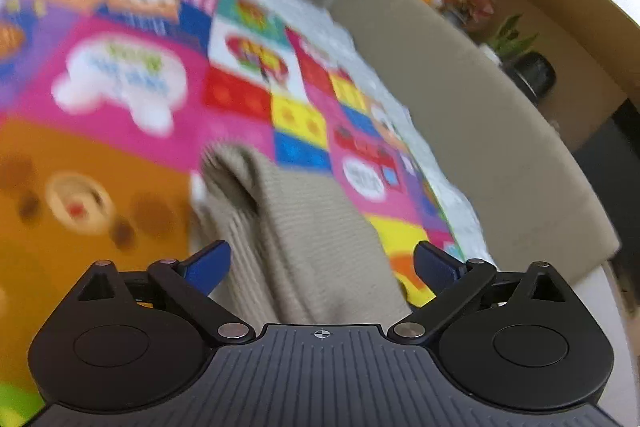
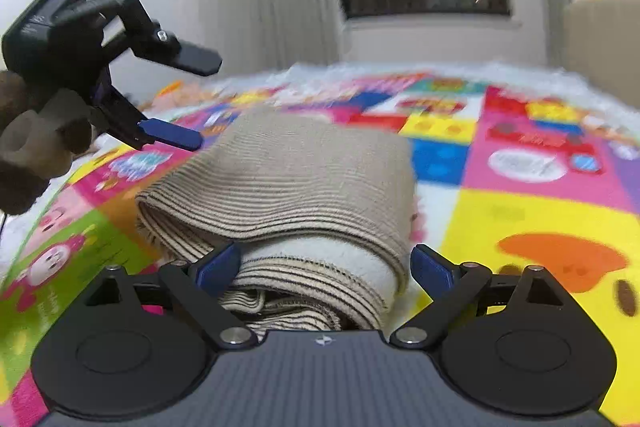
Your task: Fold clothes
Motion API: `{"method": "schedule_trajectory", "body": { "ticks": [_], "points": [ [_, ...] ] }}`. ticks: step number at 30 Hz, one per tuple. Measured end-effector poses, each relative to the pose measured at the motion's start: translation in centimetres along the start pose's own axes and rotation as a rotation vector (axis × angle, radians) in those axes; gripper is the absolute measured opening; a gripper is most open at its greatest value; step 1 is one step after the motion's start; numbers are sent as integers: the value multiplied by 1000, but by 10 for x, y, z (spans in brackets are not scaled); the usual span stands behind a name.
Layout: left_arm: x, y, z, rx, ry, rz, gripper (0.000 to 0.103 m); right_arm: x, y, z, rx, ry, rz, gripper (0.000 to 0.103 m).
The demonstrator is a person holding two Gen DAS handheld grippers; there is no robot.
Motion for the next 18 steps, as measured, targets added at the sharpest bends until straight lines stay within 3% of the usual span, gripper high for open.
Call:
{"method": "schedule_trajectory", "body": {
  "ticks": [3,5,8,11,14,18],
  "points": [
    [-2,15,-19,63,-117,-44,102,-13,-12,-5,110,-80,-39,94],
    [5,25,-29,104,-150,-39,102,-26,-25,-4,178,-123,-60,94],
    [19,39,-36,134,-113,14,103,-47,-47,6,192,-107,-114,94],
    [20,40,-38,122,-82,25,103,-73,-60,2,192,-130,-280,94],
    [14,41,-45,147,-63,2,103,-95,-58,-21,224,-140,-415,94],
    [7,44,-51,162,-64,-36,103,-99,-47,-49,288,-183,-453,100]
  ]
}}
Point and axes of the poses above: each gripper's, at about its wrist camera, not at the fingertips, and z roughly against the way its jaws point, x to its left, y to its underside, the point moved 2 cm from there along -z, roughly the way its jaws point
